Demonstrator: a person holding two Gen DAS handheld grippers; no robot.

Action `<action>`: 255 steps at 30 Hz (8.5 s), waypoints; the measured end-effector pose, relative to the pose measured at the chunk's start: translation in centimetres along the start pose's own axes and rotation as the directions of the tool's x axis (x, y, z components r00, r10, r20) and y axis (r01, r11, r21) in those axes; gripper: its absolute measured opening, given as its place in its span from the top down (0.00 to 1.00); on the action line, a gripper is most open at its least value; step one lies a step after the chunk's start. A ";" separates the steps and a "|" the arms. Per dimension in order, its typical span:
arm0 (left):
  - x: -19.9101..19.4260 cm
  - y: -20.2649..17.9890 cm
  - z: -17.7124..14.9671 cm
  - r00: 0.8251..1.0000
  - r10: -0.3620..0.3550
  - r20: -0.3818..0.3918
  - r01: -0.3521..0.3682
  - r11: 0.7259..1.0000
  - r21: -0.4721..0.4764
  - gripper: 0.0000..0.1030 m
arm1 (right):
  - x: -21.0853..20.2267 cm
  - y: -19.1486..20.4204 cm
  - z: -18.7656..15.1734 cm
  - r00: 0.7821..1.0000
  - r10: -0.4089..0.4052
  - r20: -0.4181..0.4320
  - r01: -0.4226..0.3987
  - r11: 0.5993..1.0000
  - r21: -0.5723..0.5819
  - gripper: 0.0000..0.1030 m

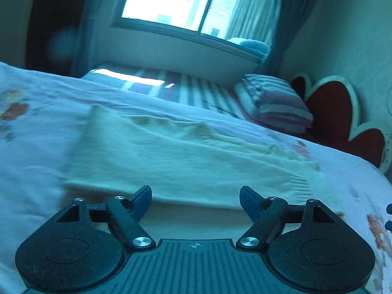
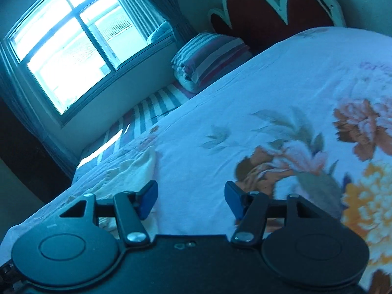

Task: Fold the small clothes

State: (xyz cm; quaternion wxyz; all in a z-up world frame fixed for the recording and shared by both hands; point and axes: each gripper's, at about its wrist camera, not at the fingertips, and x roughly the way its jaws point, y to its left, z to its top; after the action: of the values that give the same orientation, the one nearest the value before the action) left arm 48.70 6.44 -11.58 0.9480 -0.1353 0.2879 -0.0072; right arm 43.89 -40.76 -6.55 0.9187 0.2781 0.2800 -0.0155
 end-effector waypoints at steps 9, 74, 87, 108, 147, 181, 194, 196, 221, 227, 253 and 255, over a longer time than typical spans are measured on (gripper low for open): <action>-0.9 8.7 -0.5 0.991 0.124 -0.041 -0.126 0.991 -0.045 0.24 | 8.5 10.1 -4.5 0.974 0.157 -0.163 -0.159 0.987 0.001 0.43; 0.5 8.9 0.3 0.987 0.159 0.027 -0.158 0.986 -0.046 0.23 | 8.8 7.8 -2.3 0.984 0.127 -0.122 -0.124 0.992 0.031 0.96; 1.4 4.3 2.5 0.992 0.103 0.070 -0.112 0.983 0.144 0.23 | 6.6 9.5 -0.4 0.999 0.036 -0.032 -0.043 0.974 -0.222 0.90; 6.0 4.2 5.5 0.991 0.127 -0.035 -0.115 0.965 0.237 0.17 | 9.9 9.8 0.6 0.993 -0.023 -0.114 -0.035 0.874 -0.485 0.61; -26.6 13.5 -22.6 0.860 -0.487 -0.154 0.330 0.760 -0.560 0.56 | -21.4 -9.4 -17.5 0.887 0.310 -0.342 -0.212 0.932 0.295 0.70; -25.7 11.6 -20.6 0.907 -0.405 -0.114 0.333 0.856 -0.395 0.97 | -20.3 -6.0 -16.0 0.869 0.316 -0.380 -0.317 0.946 0.060 0.95; -26.6 12.2 -15.6 0.911 -0.413 0.005 0.382 0.838 -0.389 0.97 | -20.9 -3.0 -11.3 0.875 0.409 -0.261 -0.411 0.910 0.048 0.95; -26.5 11.8 -14.6 0.900 -0.434 0.032 0.407 0.811 -0.420 0.97 | -21.2 -2.3 -10.4 0.876 0.416 -0.244 -0.421 0.906 0.030 0.95; -1.4 8.0 4.9 0.928 -0.374 -0.004 0.348 0.869 -0.352 0.97 | 5.3 4.0 6.1 0.868 0.443 -0.225 -0.450 0.893 0.019 0.95; 6.9 8.8 6.3 0.941 -0.329 -0.080 0.276 0.883 -0.379 0.96 | 15.3 3.2 6.4 0.865 0.410 -0.290 -0.402 0.911 0.089 0.95; 11.2 4.3 11.1 0.956 -0.231 -0.182 0.270 0.935 0.230 0.41 | 19.3 7.0 6.5 0.884 0.297 -0.360 -0.413 0.857 -0.309 0.70; 11.8 4.1 11.0 0.954 -0.221 -0.202 0.267 0.933 0.240 0.44 | 19.4 7.1 6.6 0.880 0.299 -0.368 -0.420 0.852 -0.313 0.72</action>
State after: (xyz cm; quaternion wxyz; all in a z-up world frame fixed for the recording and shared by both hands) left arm 64.36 12.09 -10.28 0.9209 -0.0412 0.3458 -0.1752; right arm 64.92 -35.73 -8.62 0.8864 0.1395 0.3587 0.2571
